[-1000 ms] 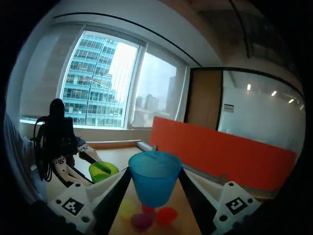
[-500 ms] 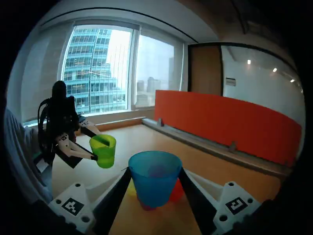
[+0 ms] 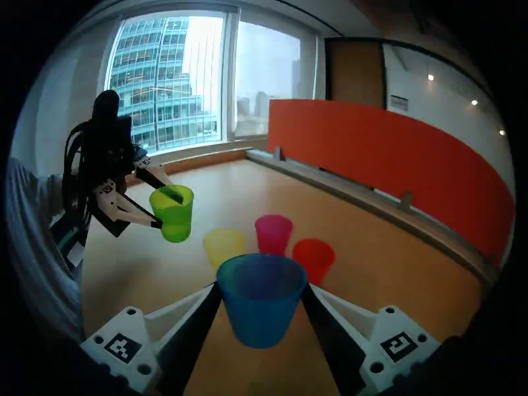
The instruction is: Pour water
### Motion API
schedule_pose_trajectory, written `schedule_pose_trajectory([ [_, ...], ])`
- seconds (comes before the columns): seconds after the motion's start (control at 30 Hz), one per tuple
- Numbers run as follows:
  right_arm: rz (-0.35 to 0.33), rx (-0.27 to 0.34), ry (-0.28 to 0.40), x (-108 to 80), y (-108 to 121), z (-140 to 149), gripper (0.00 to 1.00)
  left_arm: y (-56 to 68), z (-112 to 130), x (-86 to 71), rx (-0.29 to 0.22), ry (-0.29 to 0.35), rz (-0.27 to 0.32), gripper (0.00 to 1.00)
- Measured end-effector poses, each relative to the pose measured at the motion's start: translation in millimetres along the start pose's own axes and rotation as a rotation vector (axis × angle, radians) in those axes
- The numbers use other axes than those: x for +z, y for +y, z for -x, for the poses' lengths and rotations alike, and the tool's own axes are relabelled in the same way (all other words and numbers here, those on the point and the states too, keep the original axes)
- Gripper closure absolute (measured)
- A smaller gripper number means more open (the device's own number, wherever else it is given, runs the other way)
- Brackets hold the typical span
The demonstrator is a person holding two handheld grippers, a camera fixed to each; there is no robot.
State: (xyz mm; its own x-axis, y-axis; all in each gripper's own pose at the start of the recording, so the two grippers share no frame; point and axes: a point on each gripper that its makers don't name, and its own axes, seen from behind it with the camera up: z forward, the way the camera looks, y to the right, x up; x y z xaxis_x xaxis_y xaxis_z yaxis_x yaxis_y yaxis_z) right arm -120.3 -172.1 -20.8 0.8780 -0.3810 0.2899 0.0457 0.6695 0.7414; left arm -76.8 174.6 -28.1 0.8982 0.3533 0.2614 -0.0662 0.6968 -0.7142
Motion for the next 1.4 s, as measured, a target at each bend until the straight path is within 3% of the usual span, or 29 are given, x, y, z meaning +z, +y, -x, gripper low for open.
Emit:
schedule_pose_trajectory([
  [0.47, -0.006, -0.004, -0.101, 18.6, 1, 45, 0.10, -5.7, 42, 15.9, -0.030, -0.115, 0.013, 0.18],
  [1.0, -0.005, -0.005, -0.122, 23.3, -3, 58, 0.11, -7.8, 70, 21.4, -0.057, -0.154, 0.011, 0.18],
  [1.4, -0.008, -0.011, -0.133, 29.4, -6, 63, 0.10, -7.6, 77, 27.1, -0.061, -0.157, 0.015, 0.18],
])
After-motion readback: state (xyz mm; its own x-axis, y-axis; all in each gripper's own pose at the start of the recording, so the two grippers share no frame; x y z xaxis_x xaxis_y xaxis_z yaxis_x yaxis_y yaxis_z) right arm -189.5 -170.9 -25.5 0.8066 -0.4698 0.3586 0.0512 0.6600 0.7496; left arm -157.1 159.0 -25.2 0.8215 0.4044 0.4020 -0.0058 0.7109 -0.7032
